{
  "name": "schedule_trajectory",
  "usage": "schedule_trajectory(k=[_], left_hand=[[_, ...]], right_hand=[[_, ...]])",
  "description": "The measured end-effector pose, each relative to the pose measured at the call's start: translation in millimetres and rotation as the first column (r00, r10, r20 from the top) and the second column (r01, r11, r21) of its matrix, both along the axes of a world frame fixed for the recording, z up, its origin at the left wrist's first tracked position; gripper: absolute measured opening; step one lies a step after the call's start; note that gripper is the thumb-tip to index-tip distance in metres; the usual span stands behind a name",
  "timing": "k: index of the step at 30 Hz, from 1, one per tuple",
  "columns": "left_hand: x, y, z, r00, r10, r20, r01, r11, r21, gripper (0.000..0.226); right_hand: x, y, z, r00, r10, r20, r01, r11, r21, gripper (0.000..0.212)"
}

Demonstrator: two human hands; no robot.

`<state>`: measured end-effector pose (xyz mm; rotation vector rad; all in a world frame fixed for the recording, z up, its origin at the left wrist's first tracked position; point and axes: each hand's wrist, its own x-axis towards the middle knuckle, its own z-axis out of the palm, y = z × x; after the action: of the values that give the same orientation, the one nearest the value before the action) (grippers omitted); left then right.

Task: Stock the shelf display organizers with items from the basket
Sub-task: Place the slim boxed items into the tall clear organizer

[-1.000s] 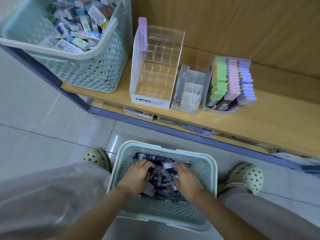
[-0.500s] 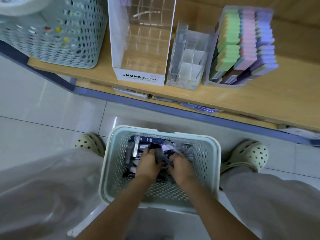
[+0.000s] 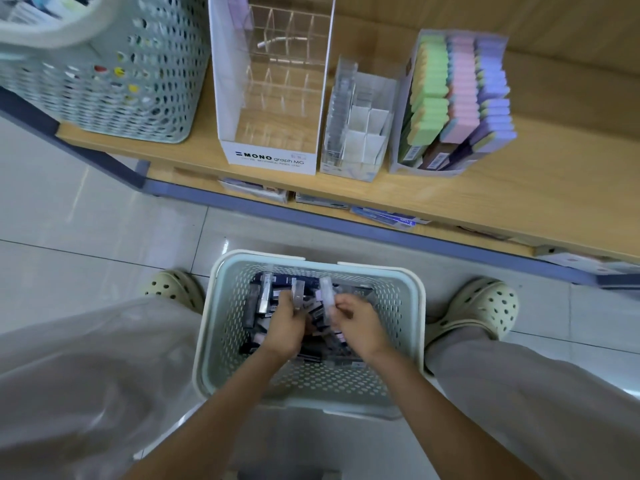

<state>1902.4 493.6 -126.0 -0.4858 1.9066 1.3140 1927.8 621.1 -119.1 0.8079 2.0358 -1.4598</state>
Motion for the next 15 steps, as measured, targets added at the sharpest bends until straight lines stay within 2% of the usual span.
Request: schedule_trajectory(k=[3,5,7,12,13,15], left_hand=[[3,-5,32,0.992,0.123,0.025,-0.125,0.980,0.157,0.017],[5,-8,54,0.985,0.173,-0.023,-0.165,0.963,0.212,0.019],[9,-12,64,0.975,0.199,-0.102,-0.170,0.955,0.242,0.017],[12,-36,67,0.953,0.156,-0.259,-0.119,0.981,0.154,0.017],[12,-42,68,0.943,0.144,-0.299,-0.112,0.986,0.121,0.015],[8,-54,72,0.913,0.167,-0.373,-0.141,0.985,0.095,0.011]], right_hand=[[1,-7,12,1.000,0.019,-0.006,-0.020,0.976,-0.215,0.019],[2,-12,20,1.000,-0.015,0.000,0.014,0.939,-0.343,0.020],[3,-18,26,0.999,-0.010,-0.041,-0.007,0.915,-0.404,0.017],[-1,-32,40,0.966,0.084,-0.244,-0.163,0.932,-0.323,0.010],[-4,-32,42,0.954,0.128,-0.272,-0.201,0.944,-0.263,0.012],[-12,-30,42,0.915,0.260,-0.310,-0.287,0.957,-0.047,0.022]])
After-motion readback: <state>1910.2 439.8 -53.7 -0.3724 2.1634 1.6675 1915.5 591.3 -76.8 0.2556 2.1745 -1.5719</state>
